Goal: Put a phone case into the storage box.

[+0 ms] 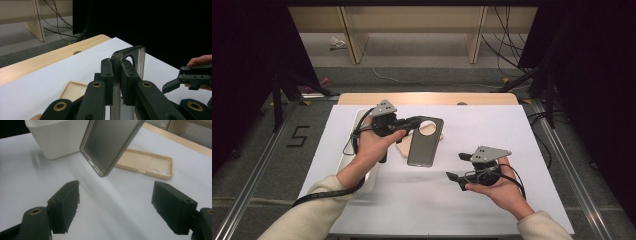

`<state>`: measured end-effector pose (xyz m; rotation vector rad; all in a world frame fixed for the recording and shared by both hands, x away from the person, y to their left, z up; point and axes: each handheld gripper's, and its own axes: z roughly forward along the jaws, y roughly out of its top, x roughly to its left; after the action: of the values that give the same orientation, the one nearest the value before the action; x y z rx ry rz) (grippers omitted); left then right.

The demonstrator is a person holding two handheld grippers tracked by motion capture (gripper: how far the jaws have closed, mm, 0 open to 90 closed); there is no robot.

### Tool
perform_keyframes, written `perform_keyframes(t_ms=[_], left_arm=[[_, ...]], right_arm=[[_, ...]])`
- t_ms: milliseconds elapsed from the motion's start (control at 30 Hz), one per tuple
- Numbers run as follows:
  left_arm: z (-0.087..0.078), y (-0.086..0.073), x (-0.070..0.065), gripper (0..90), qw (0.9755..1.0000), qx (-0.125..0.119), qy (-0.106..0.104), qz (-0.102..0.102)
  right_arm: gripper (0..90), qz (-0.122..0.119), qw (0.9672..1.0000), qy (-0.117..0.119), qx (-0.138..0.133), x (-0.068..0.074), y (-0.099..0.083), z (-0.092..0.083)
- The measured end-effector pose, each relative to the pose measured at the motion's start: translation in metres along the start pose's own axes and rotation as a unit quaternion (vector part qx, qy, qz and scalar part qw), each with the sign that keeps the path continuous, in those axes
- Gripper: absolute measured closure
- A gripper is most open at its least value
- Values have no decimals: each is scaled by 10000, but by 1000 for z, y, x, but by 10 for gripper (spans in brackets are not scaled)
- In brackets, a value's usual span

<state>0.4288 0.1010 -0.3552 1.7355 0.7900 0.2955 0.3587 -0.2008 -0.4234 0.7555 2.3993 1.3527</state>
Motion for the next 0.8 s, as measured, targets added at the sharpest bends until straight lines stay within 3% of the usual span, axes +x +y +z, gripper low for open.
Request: perform_keyframes(t_ms=[367,800], left_arm=[[-17,8,8,817,9998,-189,-22,87],[-42,23,32,817,9991,-394,71,147]], right_arm=[[226,136,9999,-56,-55,-4,-4,-5],[228,243,9996,-102,-29,-5,-7,-7]])
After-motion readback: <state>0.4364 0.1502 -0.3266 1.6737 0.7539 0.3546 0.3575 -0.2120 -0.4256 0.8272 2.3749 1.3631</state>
